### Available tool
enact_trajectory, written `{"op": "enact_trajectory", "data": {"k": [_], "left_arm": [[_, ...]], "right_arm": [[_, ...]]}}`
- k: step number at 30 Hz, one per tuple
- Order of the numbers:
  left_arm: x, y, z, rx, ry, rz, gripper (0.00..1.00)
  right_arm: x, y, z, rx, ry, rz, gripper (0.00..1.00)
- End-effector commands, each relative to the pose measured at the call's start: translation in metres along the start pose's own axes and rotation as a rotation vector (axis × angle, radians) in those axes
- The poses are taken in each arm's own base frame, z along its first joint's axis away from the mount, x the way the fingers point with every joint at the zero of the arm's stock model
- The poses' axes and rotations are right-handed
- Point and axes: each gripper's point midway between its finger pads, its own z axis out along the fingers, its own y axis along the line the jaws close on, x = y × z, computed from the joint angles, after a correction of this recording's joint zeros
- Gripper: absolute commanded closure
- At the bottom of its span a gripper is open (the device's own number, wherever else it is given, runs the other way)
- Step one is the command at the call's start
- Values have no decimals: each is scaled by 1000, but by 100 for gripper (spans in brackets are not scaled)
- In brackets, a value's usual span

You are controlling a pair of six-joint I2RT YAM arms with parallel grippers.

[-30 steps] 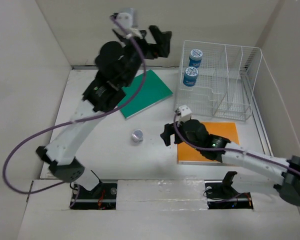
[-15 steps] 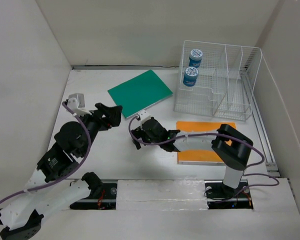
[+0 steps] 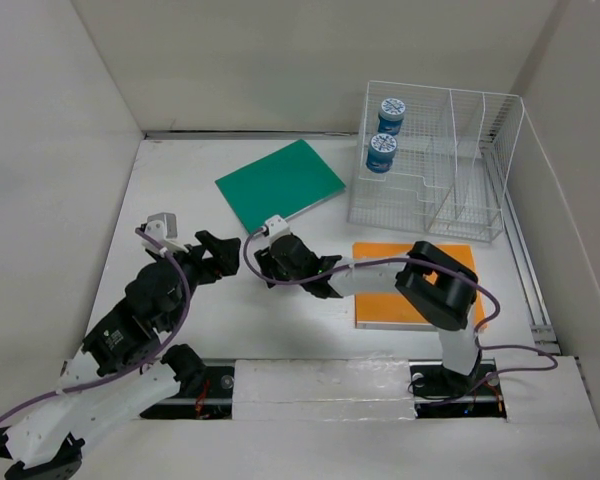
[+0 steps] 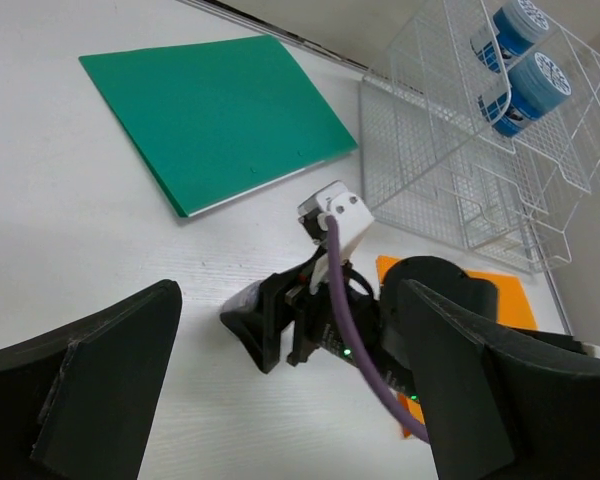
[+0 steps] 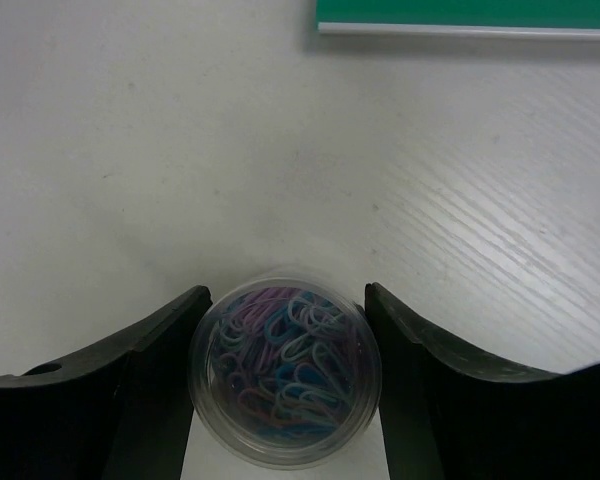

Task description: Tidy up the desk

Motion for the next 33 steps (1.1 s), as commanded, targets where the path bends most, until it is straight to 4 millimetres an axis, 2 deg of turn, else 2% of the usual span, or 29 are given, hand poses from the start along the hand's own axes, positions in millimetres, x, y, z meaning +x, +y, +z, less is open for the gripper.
{"op": "enact_trajectory", "data": {"k": [1,3,4,5,6,7,8,9,10,11,12,13,14,15,16,17,19,20,21,22,23,24,25,28,29,30,33], "left_arm": [[-2,-1,4,-8,-13,-1,14],[1,-7,5,22,0,5,14],[5,-8,8,25,15,19,14],[6,-10,9,29,23,24,14],[10,-14,10,44,43,30,14],[16,-15,14,40,66,50,14],[19,-17,15,47,79,58,14],[26,-19,18,56,112,77,14],[29,-20,20,59,125,85,14],[32,-22,21,64,137,92,14],[36,-25,22,75,156,97,14],[38,-25,22,80,165,102,14],[39,-26,23,85,169,104,14],[42,-28,23,94,179,106,14],[44,-27,23,94,186,114,14],[45,-28,23,96,189,113,14],[45,-27,23,95,193,119,14],[46,-28,24,97,196,120,14],[46,-28,23,102,196,120,14],[47,-28,23,104,199,122,14],[48,-29,23,106,202,122,14],[48,-29,23,107,203,125,14],[49,-29,23,107,206,128,14],[49,-31,24,117,208,132,14],[49,-32,24,118,209,132,14],[50,-32,25,118,212,135,14],[53,-32,25,121,221,139,14]], "right_arm": [[-79,6,-46,-2,-189,58,47],[-117,-4,-84,33,-262,53,47],[-162,-16,-128,69,-370,57,46],[-182,-22,-151,87,-408,53,46],[-211,-44,-177,139,-452,65,46],[-237,-63,-215,169,-513,75,45],[-249,-82,-235,211,-531,87,46],[-277,-118,-269,274,-598,121,46],[-291,-136,-280,309,-634,142,46],[-303,-155,-301,347,-670,165,46],[-306,-173,-309,394,-661,171,45],[-325,-206,-334,467,-714,200,45],[-321,-225,-323,512,-657,197,45],[-325,-240,-325,543,-652,206,45],[-339,-265,-342,601,-686,229,45],[-334,-279,-323,626,-621,226,45],[-336,-303,-320,671,-600,246,45],[-342,-320,-329,693,-609,258,45],[-337,-335,-309,702,-563,266,44],[-336,-345,-303,702,-544,278,45],[-338,-355,-305,701,-525,288,45],[-335,-362,-296,702,-497,291,44],[-325,-369,-272,698,-445,292,44],[-305,-377,-245,703,-377,299,43],[-303,-382,-244,709,-388,306,43],[-289,-384,-232,705,-358,313,43],[-278,-393,-226,705,-350,337,43]]}}
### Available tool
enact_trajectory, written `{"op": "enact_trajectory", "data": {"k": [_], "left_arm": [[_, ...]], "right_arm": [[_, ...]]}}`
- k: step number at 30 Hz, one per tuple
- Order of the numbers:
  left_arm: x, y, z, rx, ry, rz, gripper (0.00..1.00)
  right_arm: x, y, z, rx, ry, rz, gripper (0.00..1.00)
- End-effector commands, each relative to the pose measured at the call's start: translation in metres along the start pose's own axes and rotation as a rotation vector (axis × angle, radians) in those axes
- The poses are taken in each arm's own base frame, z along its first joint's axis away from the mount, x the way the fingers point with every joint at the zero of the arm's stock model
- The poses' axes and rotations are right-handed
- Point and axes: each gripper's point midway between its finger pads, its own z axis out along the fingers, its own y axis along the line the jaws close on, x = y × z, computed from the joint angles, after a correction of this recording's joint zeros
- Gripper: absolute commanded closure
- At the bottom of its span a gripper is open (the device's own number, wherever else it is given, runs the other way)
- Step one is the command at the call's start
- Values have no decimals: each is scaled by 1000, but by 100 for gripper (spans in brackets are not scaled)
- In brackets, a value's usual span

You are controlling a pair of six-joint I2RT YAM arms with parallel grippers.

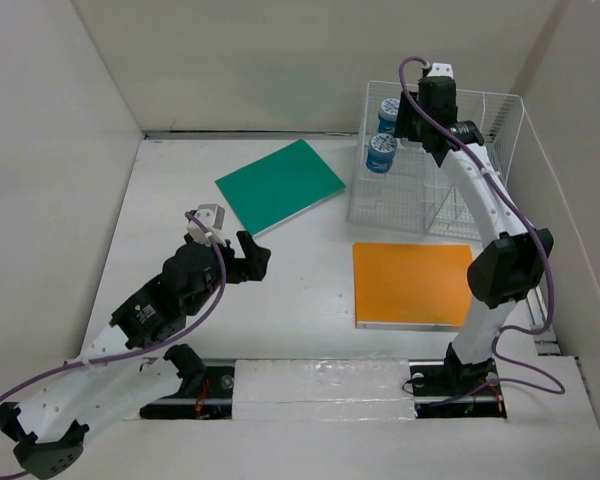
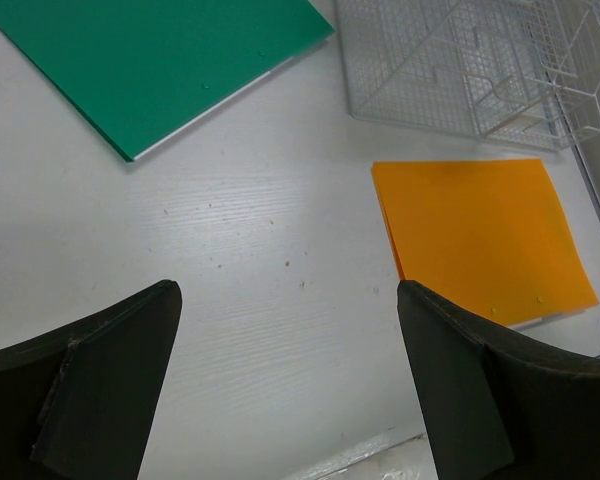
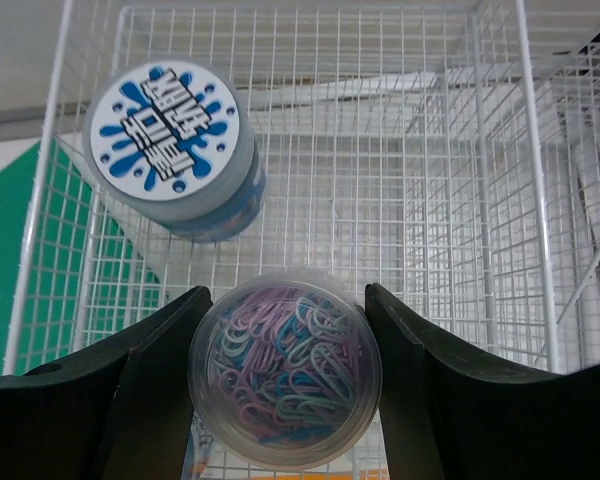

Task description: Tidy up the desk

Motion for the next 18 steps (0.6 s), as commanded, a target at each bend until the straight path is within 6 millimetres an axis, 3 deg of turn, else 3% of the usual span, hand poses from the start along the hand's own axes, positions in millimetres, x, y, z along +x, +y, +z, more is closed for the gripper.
{"op": "enact_trajectory", "data": {"k": [1,9,15,18], "left_arm": [[-3,-5,3,24,-10,8,14],[-2,-6,4,25,-7,10,14],[0,-6,8,17,5,15,14],[3,-4,11,3,15,20,17]], "right_arm": [[-41,-3,-24,-37,-118,75,43],[-10,-24,-4,24,-78,93,42],[2,-31,7,27,-54,95,27],[-13,-29,-1,8,-94,106,15]]}}
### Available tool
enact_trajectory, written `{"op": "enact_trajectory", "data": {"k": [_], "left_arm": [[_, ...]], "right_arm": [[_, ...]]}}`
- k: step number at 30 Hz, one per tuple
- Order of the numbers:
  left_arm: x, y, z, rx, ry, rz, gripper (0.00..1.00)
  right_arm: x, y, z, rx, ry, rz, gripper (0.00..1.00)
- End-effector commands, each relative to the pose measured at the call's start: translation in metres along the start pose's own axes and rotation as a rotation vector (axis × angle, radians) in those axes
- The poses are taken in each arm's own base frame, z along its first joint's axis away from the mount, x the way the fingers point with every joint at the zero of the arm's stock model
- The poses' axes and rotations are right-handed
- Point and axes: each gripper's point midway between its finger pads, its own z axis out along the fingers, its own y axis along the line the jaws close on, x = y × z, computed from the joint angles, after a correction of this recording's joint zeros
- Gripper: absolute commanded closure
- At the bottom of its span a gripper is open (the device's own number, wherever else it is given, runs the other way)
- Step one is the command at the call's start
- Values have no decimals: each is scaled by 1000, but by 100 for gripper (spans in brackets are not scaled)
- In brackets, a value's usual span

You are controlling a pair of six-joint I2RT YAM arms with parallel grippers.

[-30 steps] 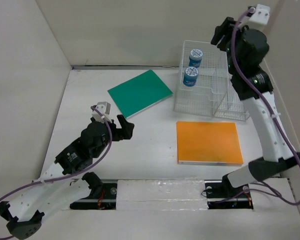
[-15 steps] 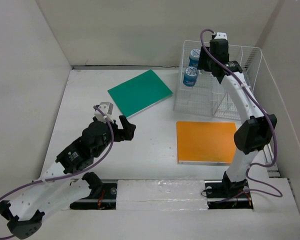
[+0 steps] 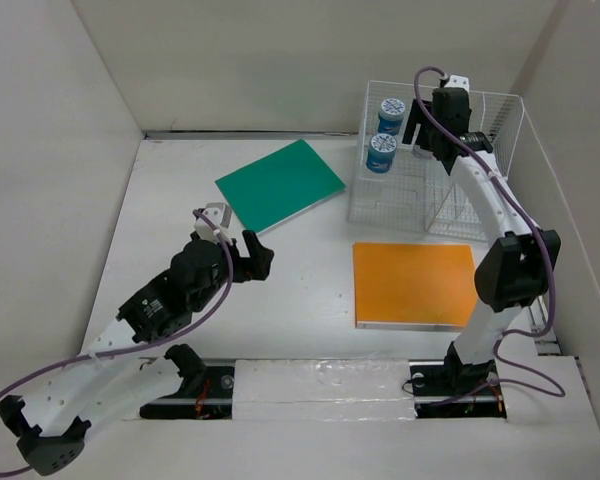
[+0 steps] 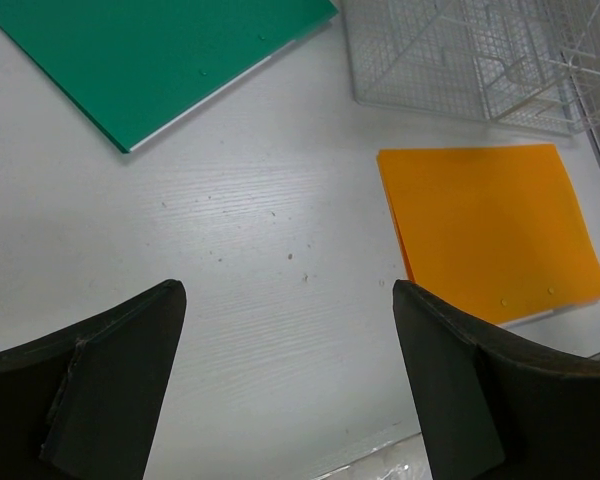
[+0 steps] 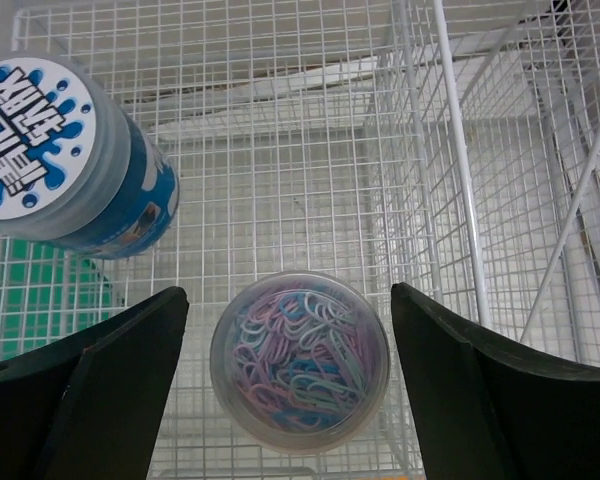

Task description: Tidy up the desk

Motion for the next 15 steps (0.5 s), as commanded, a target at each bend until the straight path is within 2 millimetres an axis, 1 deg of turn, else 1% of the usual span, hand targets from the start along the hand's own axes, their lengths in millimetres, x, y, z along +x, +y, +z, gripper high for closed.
{"op": "enact_trajectory", "data": {"k": [1,2,3,4,5,6,7,8,9,10,11,12,13,14,15], "left_arm": [[-1,-2,6,-2,-4,16,20],[1,-2,7,0,8,22,21],[6,-3,13,-11,38,34,21],[19,-10,22,-12,100,59,21],[19,-10,22,-12,101,60,21],[18,-18,24,8,107,48,21],[22,-27,26,34,125,42,21],[30,-36,31,54,147,41,21],[37,-58,29,113,152,31,20],[39,-62,32,88,133,35,19],[58,-68,42,64,174,63,18],[65,-78,47,62,181,58,16],[78,-87,51,62,205,80,15],[102,-88,66,38,271,100,15],[109,-100,75,76,276,84,15]], "right_arm": [[-58,9,-30,-65,-169,54,11],[-67,10,-38,-81,-190,60,10],[-75,16,-47,-105,-208,63,9],[-101,19,-76,-151,-271,78,6],[-101,19,-76,-151,-271,78,6],[-107,19,-86,-168,-289,85,6],[-120,15,-109,-180,-337,100,6],[-124,12,-122,-189,-363,108,6],[-126,9,-134,-196,-385,128,7],[-108,0,-131,-175,-372,141,8],[-117,-10,-166,-190,-441,173,9],[-110,-14,-175,-198,-460,207,14],[-70,-22,-161,-178,-398,212,16],[-76,-28,-190,-210,-470,258,20],[-65,-29,-195,-228,-466,268,27]]}}
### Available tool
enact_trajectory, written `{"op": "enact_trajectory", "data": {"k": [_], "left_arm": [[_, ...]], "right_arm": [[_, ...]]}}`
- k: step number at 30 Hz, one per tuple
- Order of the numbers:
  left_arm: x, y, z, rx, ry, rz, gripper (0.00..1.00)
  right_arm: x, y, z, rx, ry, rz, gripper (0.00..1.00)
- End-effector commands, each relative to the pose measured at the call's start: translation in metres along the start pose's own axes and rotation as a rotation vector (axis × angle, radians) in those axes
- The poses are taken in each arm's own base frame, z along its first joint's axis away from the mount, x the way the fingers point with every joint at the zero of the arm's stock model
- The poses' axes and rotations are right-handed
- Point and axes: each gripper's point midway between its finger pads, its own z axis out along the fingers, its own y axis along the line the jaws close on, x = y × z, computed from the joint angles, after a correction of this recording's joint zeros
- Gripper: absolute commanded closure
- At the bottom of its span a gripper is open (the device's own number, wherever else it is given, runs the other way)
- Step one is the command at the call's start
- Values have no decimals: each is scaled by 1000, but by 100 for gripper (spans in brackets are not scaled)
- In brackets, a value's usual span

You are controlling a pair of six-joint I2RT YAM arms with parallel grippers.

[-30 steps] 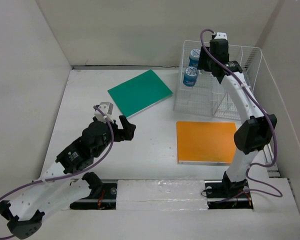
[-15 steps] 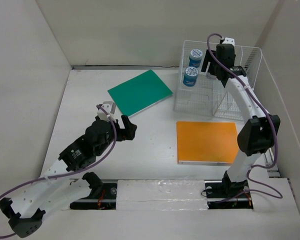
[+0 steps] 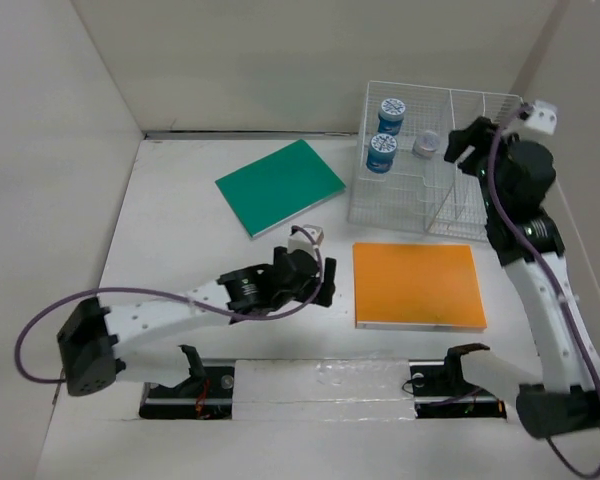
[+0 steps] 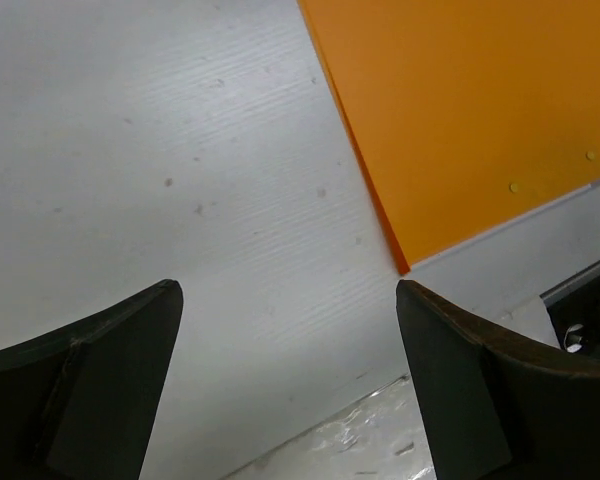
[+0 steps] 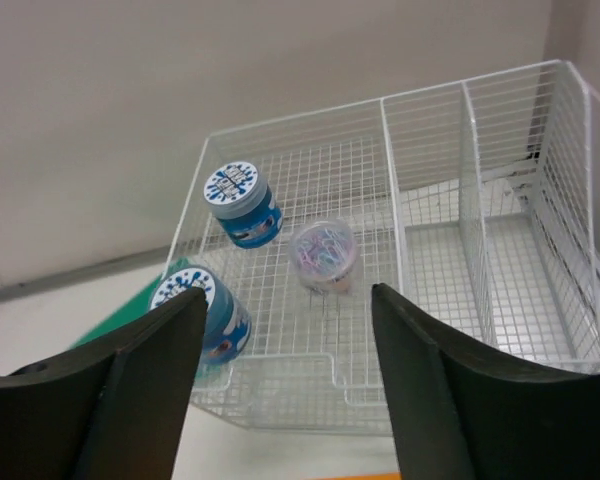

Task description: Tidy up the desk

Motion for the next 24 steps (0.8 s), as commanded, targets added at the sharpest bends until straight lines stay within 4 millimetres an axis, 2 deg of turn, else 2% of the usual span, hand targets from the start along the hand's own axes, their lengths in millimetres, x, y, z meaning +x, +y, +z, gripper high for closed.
{"op": "enact_trajectory", "data": {"k": [1,2,3,5,6,8,9,10,11,12,15,17,20,24], "left_arm": [[0,-38,31,81,0,-70,17],[20,-38,49,75,47,-67,18],[15,-53,57,131,23,-97,23],[32,-60,76,139,70,-123,30],[29,-71,80,187,53,-150,36],[47,-80,89,236,105,-186,44],[43,-90,91,285,82,-210,51],[46,-97,90,328,102,-222,54],[53,-97,95,328,115,-237,54],[51,-103,96,360,105,-246,55],[66,-116,97,435,173,-255,55],[81,-115,102,434,216,-266,55],[83,-118,104,457,219,-274,55],[86,-113,108,424,222,-267,56]], "right_arm": [[28,-8,-22,-30,-27,92,29],[35,-10,-30,-40,-22,101,31],[31,-9,-45,-59,-43,124,32],[52,-2,-55,-105,-3,126,32],[50,1,-64,-125,-11,133,32],[58,5,-70,-136,15,117,32],[62,9,-73,-144,24,101,31],[64,10,-75,-149,29,95,31],[67,11,-76,-151,35,90,31],[72,14,-78,-162,45,83,31],[75,14,-78,-159,41,84,30],[77,14,-78,-160,47,77,30],[82,14,-77,-166,48,81,30],[86,17,-77,-176,62,74,30]]}}
